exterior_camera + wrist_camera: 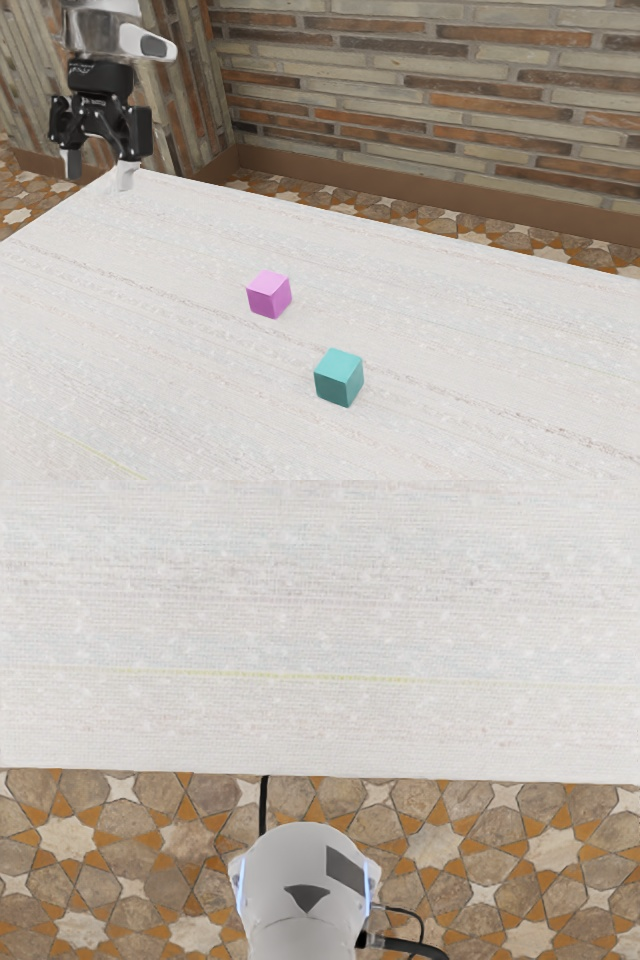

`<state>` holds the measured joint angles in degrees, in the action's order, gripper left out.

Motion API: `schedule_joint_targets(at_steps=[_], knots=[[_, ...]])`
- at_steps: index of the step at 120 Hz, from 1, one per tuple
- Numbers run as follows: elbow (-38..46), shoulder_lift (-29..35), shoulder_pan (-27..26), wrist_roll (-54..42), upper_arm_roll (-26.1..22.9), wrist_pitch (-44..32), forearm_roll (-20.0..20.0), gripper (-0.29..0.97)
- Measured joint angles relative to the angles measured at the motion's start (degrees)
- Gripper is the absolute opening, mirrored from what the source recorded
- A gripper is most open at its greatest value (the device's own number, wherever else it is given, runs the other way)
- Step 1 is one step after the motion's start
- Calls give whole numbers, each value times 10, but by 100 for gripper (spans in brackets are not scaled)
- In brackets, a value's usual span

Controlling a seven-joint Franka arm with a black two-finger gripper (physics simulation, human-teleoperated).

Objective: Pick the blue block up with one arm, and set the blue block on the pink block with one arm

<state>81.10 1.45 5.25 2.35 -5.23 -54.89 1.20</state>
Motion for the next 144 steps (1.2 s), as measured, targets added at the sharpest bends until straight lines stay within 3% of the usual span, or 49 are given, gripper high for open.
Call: schedule_joint_targets(at_steps=[10, 18, 25, 32, 48, 56, 72, 88, 122, 144], knots=[[7, 0, -3, 9, 5, -86, 7, 68], [9, -39, 1, 16, 2, -146, 28, 68], [11, -83, 29, 24, -42, -203, 17, 68], [31, -103, 20, 35, -83, -257, 4, 68], [140, -101, 0, 76, -143, -371, -13, 68], [246, -64, 7, 94, -160, -444, -7, 68], [367, -30, 5, 125, -203, -575, -5, 68], [404, -62, -20, 150, -219, -686, -27, 68], [398, -130, 6, 202, -225, -788, -48, 68], [391, -165, 5, 228, -232, -809, -100, 68]])
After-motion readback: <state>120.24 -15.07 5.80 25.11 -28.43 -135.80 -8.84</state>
